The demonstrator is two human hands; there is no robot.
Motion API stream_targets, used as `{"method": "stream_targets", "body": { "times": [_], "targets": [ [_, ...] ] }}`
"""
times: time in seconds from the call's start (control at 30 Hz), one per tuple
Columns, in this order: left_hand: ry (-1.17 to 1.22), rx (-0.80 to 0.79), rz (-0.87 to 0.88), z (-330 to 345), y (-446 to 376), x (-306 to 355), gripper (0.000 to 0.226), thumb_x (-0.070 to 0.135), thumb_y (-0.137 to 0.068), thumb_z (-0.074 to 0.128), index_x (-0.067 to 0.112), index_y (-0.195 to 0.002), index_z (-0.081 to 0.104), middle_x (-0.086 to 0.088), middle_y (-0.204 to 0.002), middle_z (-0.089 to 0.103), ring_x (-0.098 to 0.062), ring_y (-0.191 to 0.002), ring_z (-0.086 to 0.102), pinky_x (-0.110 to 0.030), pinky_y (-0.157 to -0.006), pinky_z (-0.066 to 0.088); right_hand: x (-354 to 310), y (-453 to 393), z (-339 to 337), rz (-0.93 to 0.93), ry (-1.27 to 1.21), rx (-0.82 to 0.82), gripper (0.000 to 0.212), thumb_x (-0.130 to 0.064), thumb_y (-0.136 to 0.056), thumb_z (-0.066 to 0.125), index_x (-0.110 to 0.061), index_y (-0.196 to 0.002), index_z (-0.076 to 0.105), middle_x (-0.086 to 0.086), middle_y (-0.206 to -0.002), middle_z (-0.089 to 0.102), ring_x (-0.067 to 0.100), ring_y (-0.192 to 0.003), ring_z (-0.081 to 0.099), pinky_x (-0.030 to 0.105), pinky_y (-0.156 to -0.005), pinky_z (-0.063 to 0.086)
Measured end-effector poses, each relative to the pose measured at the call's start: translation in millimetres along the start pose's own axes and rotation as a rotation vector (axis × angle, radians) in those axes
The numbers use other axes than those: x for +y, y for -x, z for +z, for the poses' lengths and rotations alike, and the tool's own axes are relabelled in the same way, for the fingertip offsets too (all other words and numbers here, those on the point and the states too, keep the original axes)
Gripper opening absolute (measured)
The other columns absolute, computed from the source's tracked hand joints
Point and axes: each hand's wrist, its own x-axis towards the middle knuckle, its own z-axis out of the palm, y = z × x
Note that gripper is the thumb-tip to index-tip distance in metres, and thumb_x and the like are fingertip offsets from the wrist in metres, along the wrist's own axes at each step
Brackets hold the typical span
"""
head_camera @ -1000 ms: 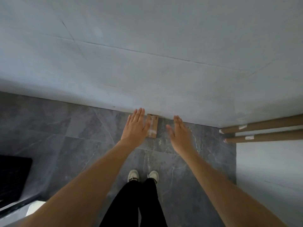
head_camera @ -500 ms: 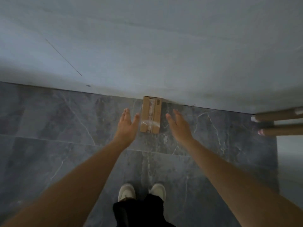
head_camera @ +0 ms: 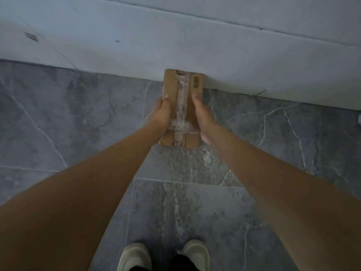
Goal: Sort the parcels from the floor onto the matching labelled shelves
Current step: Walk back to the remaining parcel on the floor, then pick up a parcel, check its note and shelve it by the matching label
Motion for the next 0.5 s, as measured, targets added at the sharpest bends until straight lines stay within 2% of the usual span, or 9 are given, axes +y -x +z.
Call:
{"method": "stream_targets", "body": {
  "times": [0.13, 0.23, 0.33, 0.43, 0.5],
  "targets": [
    [0.021, -0.027, 0.012, -7.6, 41.0, 11.9, 0.057, 0.050, -0.105, 0.020, 0.024, -0.153, 0.034, -0.011, -0.152, 0.046, -0.032, -0.138, 0.045, -0.050, -0.116, 0.034, -1.1, 38.4, -0.5, -0.026, -0.096, 0.015, 0.065, -0.059, -0.102, 0.047, -0.020, -0.154, 0.043, 0.007, -0.151, 0.056, 0.026, -0.129, 0.060, 0.047, -0.109, 0.051],
    [-0.002, 0.007, -0.021, -25.0, 88.9, 33.4, 0.057, 0.051, -0.105, 0.021, 0.022, -0.152, 0.036, -0.012, -0.152, 0.045, -0.033, -0.138, 0.044, -0.046, -0.116, 0.034, -15.2, 90.9, -3.3, -0.044, -0.164, -0.001, 0.053, -0.050, -0.105, 0.047, -0.021, -0.150, 0.048, 0.007, -0.144, 0.062, 0.023, -0.116, 0.064, 0.043, -0.104, 0.054],
    [0.008, 0.034, -0.030, -41.7, 150.2, 68.6, 0.056, 0.050, -0.105, 0.023, 0.021, -0.152, 0.036, -0.013, -0.151, 0.046, -0.032, -0.136, 0.046, -0.036, -0.104, 0.037, -47.1, 157.7, -8.3, -0.053, -0.171, -0.011, 0.053, -0.048, -0.106, 0.046, -0.020, -0.151, 0.047, 0.008, -0.144, 0.063, 0.027, -0.125, 0.064, 0.045, -0.106, 0.053],
    [0.035, 0.032, -0.013, -60.6, 221.7, 116.7, 0.054, 0.050, -0.105, 0.023, 0.023, -0.151, 0.037, -0.013, -0.151, 0.046, -0.032, -0.135, 0.047, -0.040, -0.106, 0.038, -91.2, 234.6, -18.3, -0.079, -0.139, 0.010, 0.055, -0.050, -0.106, 0.044, -0.021, -0.153, 0.044, 0.008, -0.147, 0.060, 0.029, -0.131, 0.060, 0.050, -0.112, 0.048],
    [0.068, 0.049, 0.009, -75.8, 279.2, 153.7, 0.053, 0.050, -0.105, 0.024, 0.024, -0.150, 0.038, -0.011, -0.148, 0.048, -0.031, -0.132, 0.049, -0.035, -0.099, 0.041, -125.6, 292.8, -26.5, -0.098, -0.096, 0.035, 0.056, -0.051, -0.105, 0.044, -0.022, -0.153, 0.044, 0.007, -0.149, 0.058, 0.030, -0.134, 0.058, 0.051, -0.114, 0.046]
  ]
}}
